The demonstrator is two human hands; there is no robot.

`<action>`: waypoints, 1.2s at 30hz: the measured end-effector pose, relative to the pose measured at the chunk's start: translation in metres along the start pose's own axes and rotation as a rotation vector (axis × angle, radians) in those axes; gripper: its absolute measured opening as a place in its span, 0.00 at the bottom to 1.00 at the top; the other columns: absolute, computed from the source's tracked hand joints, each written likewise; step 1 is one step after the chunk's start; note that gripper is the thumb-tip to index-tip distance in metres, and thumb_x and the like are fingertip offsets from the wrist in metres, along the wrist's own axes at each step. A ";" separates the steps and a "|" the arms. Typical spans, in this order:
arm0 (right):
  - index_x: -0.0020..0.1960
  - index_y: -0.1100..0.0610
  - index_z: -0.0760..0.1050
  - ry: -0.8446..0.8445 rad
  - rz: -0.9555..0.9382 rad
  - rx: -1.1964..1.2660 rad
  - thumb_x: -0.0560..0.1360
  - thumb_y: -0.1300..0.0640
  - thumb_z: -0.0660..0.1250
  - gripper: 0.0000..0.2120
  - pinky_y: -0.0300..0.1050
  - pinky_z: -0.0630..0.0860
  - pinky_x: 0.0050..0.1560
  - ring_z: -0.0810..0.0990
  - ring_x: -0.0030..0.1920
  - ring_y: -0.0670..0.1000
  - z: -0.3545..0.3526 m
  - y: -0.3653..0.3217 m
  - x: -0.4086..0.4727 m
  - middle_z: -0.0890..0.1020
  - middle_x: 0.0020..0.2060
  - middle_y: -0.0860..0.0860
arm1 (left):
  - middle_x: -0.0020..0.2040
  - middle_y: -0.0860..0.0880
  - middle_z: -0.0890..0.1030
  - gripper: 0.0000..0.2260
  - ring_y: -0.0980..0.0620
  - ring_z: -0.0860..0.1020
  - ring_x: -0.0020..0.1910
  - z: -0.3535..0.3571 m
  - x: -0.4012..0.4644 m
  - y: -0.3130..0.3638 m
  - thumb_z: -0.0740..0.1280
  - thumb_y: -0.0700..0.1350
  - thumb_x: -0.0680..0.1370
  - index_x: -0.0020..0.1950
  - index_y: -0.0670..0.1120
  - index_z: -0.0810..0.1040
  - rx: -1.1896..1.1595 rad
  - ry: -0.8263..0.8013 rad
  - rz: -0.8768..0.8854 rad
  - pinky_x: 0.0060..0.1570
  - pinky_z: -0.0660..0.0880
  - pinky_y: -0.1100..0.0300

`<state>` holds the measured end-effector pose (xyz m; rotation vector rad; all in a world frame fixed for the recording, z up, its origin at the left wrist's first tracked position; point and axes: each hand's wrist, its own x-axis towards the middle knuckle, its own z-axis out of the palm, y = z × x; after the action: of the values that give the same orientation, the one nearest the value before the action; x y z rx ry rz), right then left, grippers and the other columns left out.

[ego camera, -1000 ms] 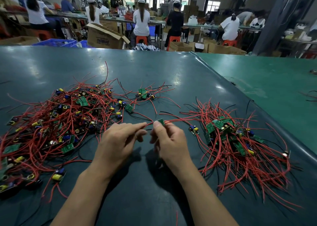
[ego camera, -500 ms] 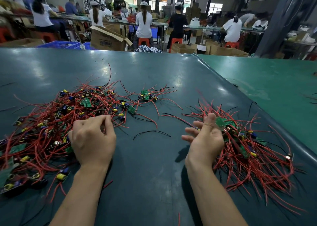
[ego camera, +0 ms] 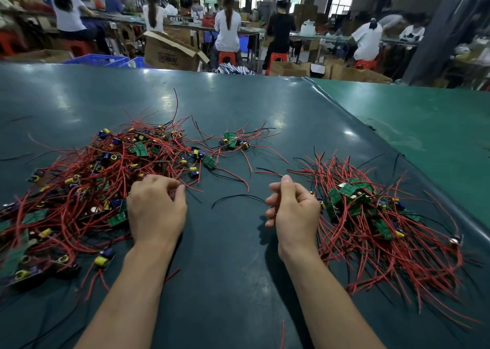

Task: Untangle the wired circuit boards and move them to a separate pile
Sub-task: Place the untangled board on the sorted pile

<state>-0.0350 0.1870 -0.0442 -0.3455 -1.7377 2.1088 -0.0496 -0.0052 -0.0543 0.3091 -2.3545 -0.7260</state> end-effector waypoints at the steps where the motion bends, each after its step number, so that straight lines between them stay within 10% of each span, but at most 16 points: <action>1: 0.39 0.59 0.77 -0.005 -0.003 -0.019 0.82 0.52 0.61 0.17 0.37 0.67 0.19 0.71 0.21 0.46 0.000 0.000 0.000 0.76 0.24 0.47 | 0.48 0.42 0.82 0.05 0.40 0.76 0.50 -0.002 -0.001 0.002 0.71 0.42 0.76 0.48 0.41 0.84 -0.042 0.060 0.025 0.51 0.71 0.50; 8: 0.42 0.54 0.79 -0.187 -0.132 -0.381 0.79 0.52 0.66 0.09 0.49 0.77 0.32 0.79 0.29 0.50 0.005 0.008 -0.003 0.81 0.30 0.50 | 0.48 0.39 0.81 0.07 0.41 0.78 0.48 -0.009 -0.009 0.024 0.66 0.37 0.79 0.50 0.36 0.82 -0.238 0.456 0.329 0.52 0.74 0.52; 13: 0.70 0.47 0.69 -0.532 -0.320 -0.665 0.72 0.46 0.69 0.27 0.49 0.78 0.51 0.82 0.42 0.48 0.010 0.015 -0.010 0.83 0.49 0.44 | 0.49 0.41 0.82 0.06 0.44 0.79 0.48 -0.007 -0.033 0.051 0.67 0.36 0.77 0.48 0.35 0.82 -0.486 0.275 0.739 0.53 0.76 0.51; 16: 0.68 0.55 0.74 -0.565 -0.509 -0.629 0.73 0.56 0.67 0.23 0.32 0.69 0.62 0.78 0.60 0.46 0.007 0.014 -0.008 0.79 0.62 0.49 | 0.48 0.42 0.82 0.07 0.44 0.79 0.45 -0.002 -0.043 0.061 0.67 0.38 0.76 0.45 0.35 0.83 -0.601 0.119 0.874 0.51 0.76 0.55; 18: 0.60 0.57 0.79 -0.515 -0.513 -0.580 0.73 0.60 0.64 0.16 0.36 0.72 0.60 0.79 0.55 0.45 0.008 0.014 -0.008 0.83 0.54 0.50 | 0.48 0.41 0.81 0.08 0.43 0.79 0.45 -0.001 -0.043 0.063 0.66 0.39 0.76 0.45 0.35 0.82 -0.604 0.074 0.895 0.51 0.76 0.54; 21: 0.48 0.55 0.80 -0.331 -0.225 -0.258 0.80 0.61 0.65 0.06 0.47 0.80 0.40 0.80 0.36 0.45 0.011 0.009 -0.007 0.83 0.35 0.47 | 0.49 0.40 0.78 0.05 0.44 0.78 0.48 -0.002 -0.041 0.059 0.68 0.40 0.75 0.46 0.39 0.80 -0.611 0.128 0.785 0.50 0.75 0.56; 24: 0.47 0.58 0.78 -0.213 -0.019 0.110 0.82 0.60 0.61 0.08 0.37 0.73 0.23 0.77 0.25 0.44 0.009 -0.003 -0.002 0.81 0.28 0.49 | 0.31 0.48 0.73 0.15 0.51 0.71 0.30 0.001 -0.043 0.053 0.66 0.44 0.78 0.31 0.42 0.74 -0.600 0.102 0.717 0.32 0.70 0.59; 30: 0.47 0.59 0.78 -0.335 0.145 0.338 0.81 0.58 0.62 0.08 0.36 0.67 0.21 0.73 0.23 0.49 0.006 -0.011 -0.005 0.78 0.27 0.54 | 0.26 0.50 0.76 0.24 0.53 0.73 0.24 0.008 -0.041 0.052 0.61 0.62 0.78 0.31 0.47 0.78 -0.543 -0.249 0.190 0.27 0.69 0.58; 36: 0.42 0.57 0.81 -0.358 0.204 0.268 0.70 0.55 0.73 0.06 0.34 0.64 0.21 0.68 0.22 0.44 0.005 -0.011 -0.005 0.73 0.25 0.48 | 0.33 0.51 0.83 0.09 0.57 0.73 0.24 0.004 -0.035 0.052 0.68 0.51 0.74 0.38 0.50 0.83 -1.024 -0.427 -0.037 0.27 0.71 0.66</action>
<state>-0.0310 0.1817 -0.0327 -0.0723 -1.6230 2.6478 -0.0272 0.0529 -0.0452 -0.2805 -1.9919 -2.0185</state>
